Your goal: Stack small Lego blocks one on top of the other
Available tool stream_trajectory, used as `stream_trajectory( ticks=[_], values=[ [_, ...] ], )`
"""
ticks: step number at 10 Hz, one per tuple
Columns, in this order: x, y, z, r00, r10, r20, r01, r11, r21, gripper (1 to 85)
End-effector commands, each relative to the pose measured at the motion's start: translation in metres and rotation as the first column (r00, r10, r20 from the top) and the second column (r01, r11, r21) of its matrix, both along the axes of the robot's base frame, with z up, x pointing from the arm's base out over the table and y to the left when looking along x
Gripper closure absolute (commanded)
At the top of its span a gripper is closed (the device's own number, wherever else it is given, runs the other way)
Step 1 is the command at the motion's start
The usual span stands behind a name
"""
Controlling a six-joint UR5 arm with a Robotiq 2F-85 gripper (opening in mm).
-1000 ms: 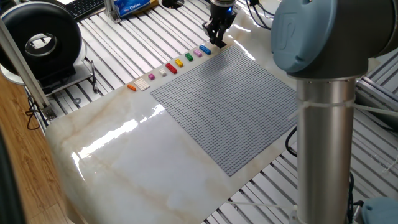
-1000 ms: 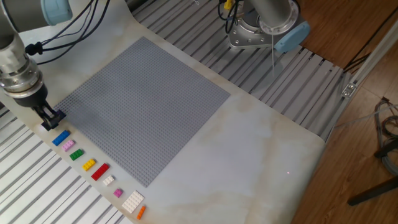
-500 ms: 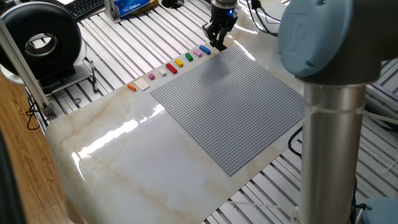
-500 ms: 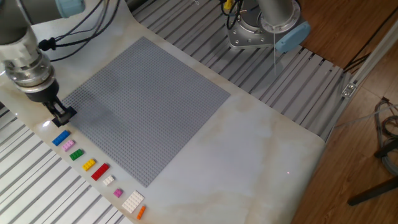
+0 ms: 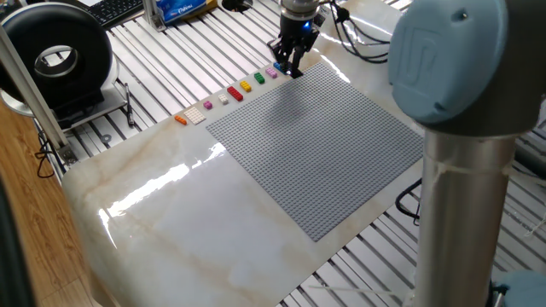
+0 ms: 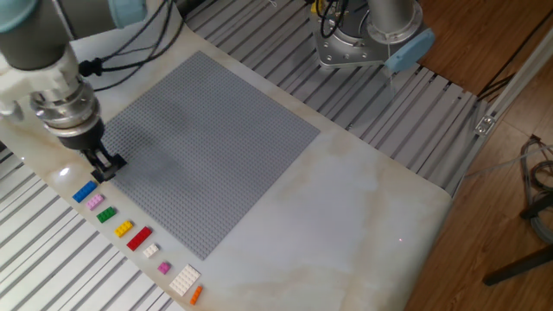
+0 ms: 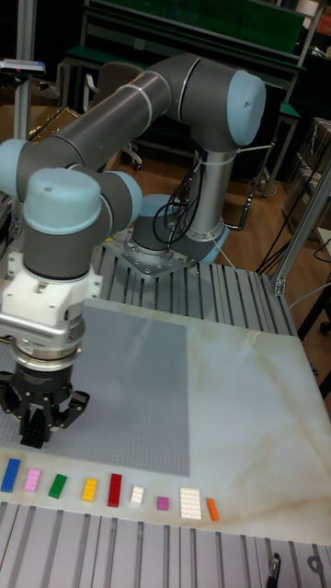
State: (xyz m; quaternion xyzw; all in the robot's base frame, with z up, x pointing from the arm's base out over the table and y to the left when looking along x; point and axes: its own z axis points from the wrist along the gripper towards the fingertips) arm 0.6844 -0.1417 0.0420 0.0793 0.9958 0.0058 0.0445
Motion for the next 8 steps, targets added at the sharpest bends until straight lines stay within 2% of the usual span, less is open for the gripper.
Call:
stream_trajectory(
  ticks=[1,2,4,8],
  values=[
    [-0.005,0.020,-0.005,0.999,-0.010,0.031,0.010,1.000,0.010,61.3],
    [-0.004,0.020,-0.011,0.999,-0.010,0.040,0.010,1.000,-0.004,61.3],
    [-0.017,0.015,-0.023,0.998,0.057,0.005,-0.057,0.997,-0.049,61.3],
    [-0.025,0.024,-0.029,0.989,0.147,0.005,-0.147,0.989,-0.035,62.7]
  ],
)
